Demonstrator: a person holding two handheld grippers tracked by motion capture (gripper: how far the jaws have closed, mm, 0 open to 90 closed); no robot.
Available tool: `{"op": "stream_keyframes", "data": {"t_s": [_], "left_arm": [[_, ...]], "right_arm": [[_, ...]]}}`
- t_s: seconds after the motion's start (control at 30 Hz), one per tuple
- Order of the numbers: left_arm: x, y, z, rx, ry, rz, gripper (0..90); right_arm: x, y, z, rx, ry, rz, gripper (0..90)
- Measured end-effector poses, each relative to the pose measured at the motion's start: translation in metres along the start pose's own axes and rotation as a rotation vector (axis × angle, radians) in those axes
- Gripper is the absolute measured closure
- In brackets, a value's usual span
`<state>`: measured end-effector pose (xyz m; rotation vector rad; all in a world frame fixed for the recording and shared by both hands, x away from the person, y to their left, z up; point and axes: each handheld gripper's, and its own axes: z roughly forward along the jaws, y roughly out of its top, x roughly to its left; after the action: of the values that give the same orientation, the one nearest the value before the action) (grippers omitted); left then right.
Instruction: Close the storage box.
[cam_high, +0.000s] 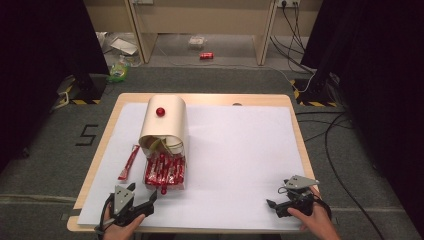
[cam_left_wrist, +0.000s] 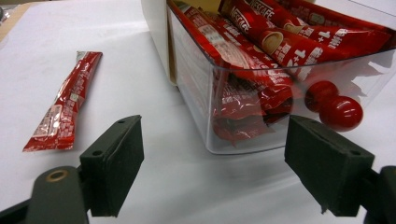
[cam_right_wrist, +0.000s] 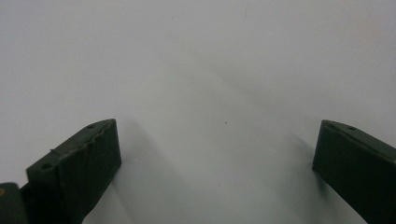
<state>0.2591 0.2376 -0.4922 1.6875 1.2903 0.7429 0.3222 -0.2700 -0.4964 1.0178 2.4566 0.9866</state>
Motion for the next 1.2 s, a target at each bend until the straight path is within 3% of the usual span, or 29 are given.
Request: {"op": "stream_keyframes", "data": {"t_s": [0.33,1.2], "left_arm": [[0.003,0.005,0.01,-0.001,0.0,-0.022,18.7],[0.01,0.015,0.029,-0.005,0.013,-0.018,18.0]], "right_arm": [[0.0,0.0,0.0,0.0,0.0,0.0,1.5],[0.0,0.0,0.0,0.002,0.002,0.003,1.3]]}}
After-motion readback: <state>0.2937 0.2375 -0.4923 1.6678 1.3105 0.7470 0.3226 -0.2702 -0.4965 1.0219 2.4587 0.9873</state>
